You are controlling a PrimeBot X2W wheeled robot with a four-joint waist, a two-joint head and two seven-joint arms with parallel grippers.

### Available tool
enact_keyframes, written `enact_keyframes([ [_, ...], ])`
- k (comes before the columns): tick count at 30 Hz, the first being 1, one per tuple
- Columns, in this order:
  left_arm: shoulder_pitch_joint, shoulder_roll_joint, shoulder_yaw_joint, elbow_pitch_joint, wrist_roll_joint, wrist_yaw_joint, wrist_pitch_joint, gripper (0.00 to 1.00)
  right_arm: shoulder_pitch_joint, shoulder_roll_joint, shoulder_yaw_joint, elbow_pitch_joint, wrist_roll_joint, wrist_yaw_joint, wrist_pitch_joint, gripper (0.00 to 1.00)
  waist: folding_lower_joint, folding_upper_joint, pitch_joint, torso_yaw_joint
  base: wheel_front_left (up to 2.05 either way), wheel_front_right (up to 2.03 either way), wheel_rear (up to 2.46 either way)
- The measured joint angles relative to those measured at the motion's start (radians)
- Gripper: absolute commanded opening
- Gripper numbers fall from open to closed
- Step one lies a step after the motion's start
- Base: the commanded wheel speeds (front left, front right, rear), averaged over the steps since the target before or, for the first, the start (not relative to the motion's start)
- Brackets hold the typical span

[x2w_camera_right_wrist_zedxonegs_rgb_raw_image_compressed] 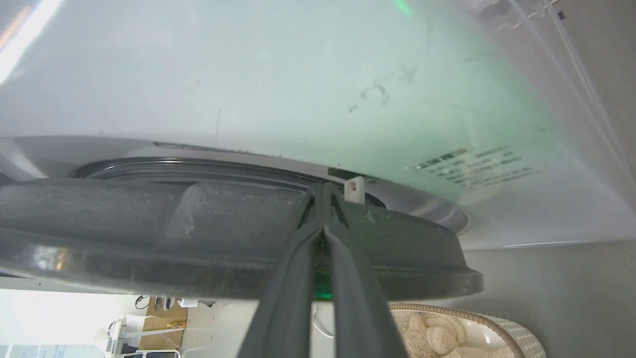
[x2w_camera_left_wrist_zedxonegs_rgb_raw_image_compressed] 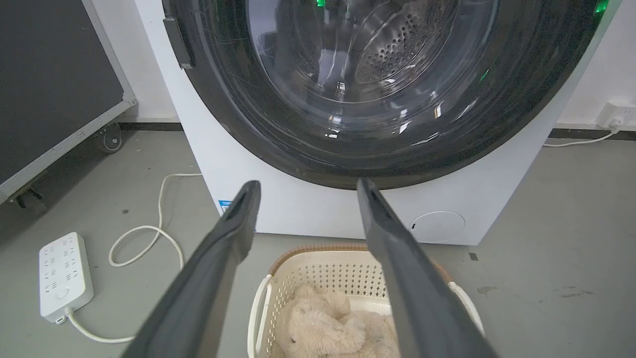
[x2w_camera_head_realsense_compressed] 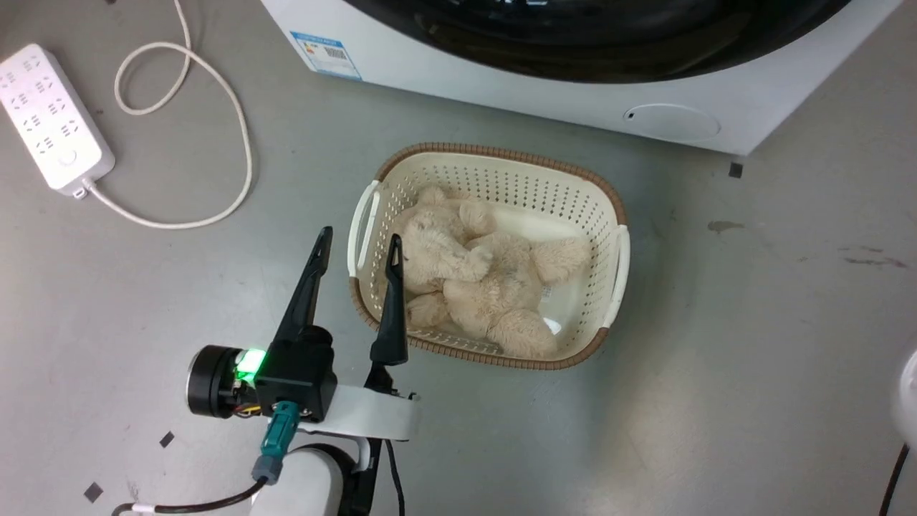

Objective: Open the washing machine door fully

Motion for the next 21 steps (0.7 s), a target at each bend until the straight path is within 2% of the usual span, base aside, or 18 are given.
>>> enact_keyframes([
  [6,-0.026,0.0,-0.017,0.001,-0.005,0.011,-0.01,1.0,-0.051,-0.01,-0.03,0.027,0.002,0.0,0.081,0.0,0.0,0.0,0.017,0.01,0.0,0.0,0.0],
  [13,-0.037,0.0,-0.039,0.014,-0.019,0.021,-0.028,1.0,-0.039,-0.014,-0.061,0.035,0.005,-0.002,0.192,0.0,-0.0001,0.0,-0.007,0.013,0.0,0.0,0.0],
  [15,-0.037,0.0,-0.043,0.023,-0.028,0.021,-0.031,1.0,-0.02,-0.011,-0.066,0.033,0.014,-0.002,0.224,0.0,0.0,0.0,-0.02,0.012,0.0,0.0,0.0],
  [21,-0.031,0.0,-0.06,0.065,-0.066,0.021,-0.044,1.0,0.109,0.004,0.003,-0.027,0.055,-0.002,0.327,0.0,-0.0001,0.0,-0.079,0.005,0.0,0.0,0.0],
])
